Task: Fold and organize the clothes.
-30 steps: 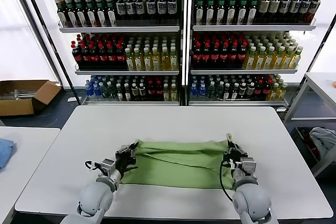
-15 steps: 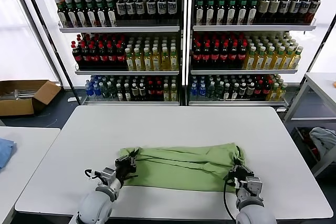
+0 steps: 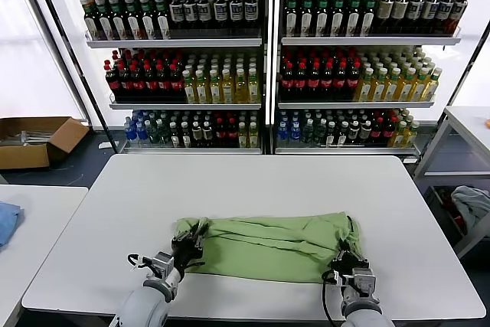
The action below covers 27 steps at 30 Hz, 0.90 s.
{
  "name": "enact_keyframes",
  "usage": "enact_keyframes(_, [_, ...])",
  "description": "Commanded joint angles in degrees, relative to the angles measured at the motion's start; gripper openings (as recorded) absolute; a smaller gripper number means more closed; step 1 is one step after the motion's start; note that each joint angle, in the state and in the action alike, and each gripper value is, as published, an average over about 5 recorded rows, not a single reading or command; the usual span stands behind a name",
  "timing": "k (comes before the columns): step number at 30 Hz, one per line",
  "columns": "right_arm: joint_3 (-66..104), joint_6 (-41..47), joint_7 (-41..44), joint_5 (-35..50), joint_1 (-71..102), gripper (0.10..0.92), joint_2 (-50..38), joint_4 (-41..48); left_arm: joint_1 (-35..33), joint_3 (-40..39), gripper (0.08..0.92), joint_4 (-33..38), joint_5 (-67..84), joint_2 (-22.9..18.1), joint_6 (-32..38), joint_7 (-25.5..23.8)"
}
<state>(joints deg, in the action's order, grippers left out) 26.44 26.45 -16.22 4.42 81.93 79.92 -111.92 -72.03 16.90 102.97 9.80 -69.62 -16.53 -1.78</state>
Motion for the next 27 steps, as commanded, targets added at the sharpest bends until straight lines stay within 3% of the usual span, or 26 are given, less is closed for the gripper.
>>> enact_keyframes(1, [-0.02,0.86,-1.03,-4.13,0.24,0.268,0.15,1.46,-1.21,0.66,0.367,3.05,-2.73,-0.24,-1.70,1.65])
enact_keyframes(8, [1.69,-1.10,-1.60,-1.40,1.65,0.467,-0.54,-6.57,-2.12,1.72,0.567,7.07,-2.34,-1.23,-3.14,3.57])
enact_keyframes(16, [1.44,-3.01,-1.82,2.54,1.65,0.701,-0.94,-11.29,-2.24,2.75,0.786,6.07,2.95,-3.82,-5.20,7.76])
enact_keyframes(20, [0.68,-2.84,-1.74,2.58,0.86,0.795,-0.97,-11.55,-2.00,2.90,0.820,5.29,6.70,-4.88,-6.87,9.29])
enact_keyframes(27, [-0.22,-2.58,-1.49,2.63,-0.54,0.822,-1.38,-11.51,-1.75,3.50,0.823,3.77,10.20,-5.57,-8.27,10.91])
